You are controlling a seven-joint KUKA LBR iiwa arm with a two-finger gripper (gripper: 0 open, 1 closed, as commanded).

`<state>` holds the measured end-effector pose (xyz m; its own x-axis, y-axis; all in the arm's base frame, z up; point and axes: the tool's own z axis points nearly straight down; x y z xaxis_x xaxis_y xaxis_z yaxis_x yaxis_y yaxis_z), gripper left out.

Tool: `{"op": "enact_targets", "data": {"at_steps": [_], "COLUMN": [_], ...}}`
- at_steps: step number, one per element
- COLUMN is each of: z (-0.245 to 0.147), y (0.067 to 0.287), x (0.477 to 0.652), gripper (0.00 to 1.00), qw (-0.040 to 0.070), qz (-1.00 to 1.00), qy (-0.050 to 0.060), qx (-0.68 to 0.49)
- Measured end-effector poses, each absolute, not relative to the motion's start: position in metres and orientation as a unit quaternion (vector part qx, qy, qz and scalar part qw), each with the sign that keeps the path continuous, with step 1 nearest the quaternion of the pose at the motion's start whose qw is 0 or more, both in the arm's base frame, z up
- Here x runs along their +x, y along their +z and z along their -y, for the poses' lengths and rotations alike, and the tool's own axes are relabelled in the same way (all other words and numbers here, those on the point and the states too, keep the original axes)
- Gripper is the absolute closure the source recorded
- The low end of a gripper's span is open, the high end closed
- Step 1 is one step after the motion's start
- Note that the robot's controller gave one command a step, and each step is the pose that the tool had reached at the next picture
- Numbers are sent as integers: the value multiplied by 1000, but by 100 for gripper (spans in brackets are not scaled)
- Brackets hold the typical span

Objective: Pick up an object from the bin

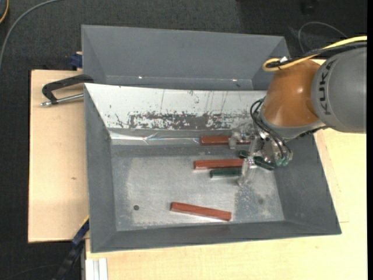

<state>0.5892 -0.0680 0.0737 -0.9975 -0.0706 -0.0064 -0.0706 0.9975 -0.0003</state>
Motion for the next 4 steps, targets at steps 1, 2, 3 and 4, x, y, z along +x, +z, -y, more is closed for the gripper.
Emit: {"op": "enact_targets", "data": {"at_steps": [1, 2, 3, 4], "z": [68, 68, 68, 68], "y": [74, 78, 92, 121], "x": [589, 590, 592, 594], "gripper": [100, 100, 100, 100], "qw": [2, 3, 4, 4], "qz": [-999, -999, -999, -999], "qy": [0, 0, 0, 0], "qx": [-35, -35, -35, -35]}}
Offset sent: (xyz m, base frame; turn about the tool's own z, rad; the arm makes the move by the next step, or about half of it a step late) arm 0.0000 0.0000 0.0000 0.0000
